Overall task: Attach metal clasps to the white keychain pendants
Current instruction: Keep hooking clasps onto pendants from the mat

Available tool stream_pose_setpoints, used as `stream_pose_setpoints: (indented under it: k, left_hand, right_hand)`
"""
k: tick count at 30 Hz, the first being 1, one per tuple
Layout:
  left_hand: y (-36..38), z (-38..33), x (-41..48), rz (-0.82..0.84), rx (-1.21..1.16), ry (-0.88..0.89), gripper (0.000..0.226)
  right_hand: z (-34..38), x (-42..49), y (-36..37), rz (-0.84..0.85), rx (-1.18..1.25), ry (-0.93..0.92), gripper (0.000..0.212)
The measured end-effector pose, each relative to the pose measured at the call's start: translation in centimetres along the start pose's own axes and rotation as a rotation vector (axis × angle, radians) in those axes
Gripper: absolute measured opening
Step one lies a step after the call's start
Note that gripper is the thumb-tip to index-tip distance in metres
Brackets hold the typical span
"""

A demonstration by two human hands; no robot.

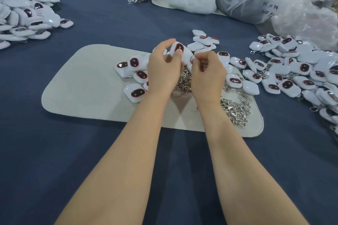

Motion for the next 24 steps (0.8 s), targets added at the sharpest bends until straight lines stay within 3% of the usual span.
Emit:
stream_pose_setpoints:
  k: [7, 11, 13, 18, 24]
  left_hand:
    - [0.3, -0.6, -0.2, 0.048, 0.257, 0.200, 0.029]
    - [0.4, -0.8, -0.2, 0.047, 0.263, 0.231, 0.030]
    - [0.2, -0.5, 0.0, 0.016, 0.169, 0.156, 0.026]
    - [-0.1, 0.7, 0.1, -0.026, -0.332, -0.190, 0.023]
    - [0.2, 0.6, -0.3, 0.049, -0.459, -0.324, 0.016]
  right_hand:
    - [-0.5, 0.1, 0.4, 0.085, -0.091, 0.003, 0.014]
    - [-0.4, 0.0, 0.5, 0.096, -0.064, 0.011, 0.015]
    - [-0.4, 0.0, 0.4, 0.079, 0.006, 0.047, 0.016]
    - [0.1, -0.2, 0.3, 0.061, 0.146, 0.069, 0.015]
    - [0.6, -0.2, 0.0, -0.003, 0.183, 0.012, 0.016]
Point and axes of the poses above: each hand's wrist, its own x-axis towards the middle knuckle, its own y-axis out of the palm, z = x × y, the point moved 4 cm from there along x, towards the middle knuckle, and after that the axes turned 6 degrees about z, right-handed, at the moved point
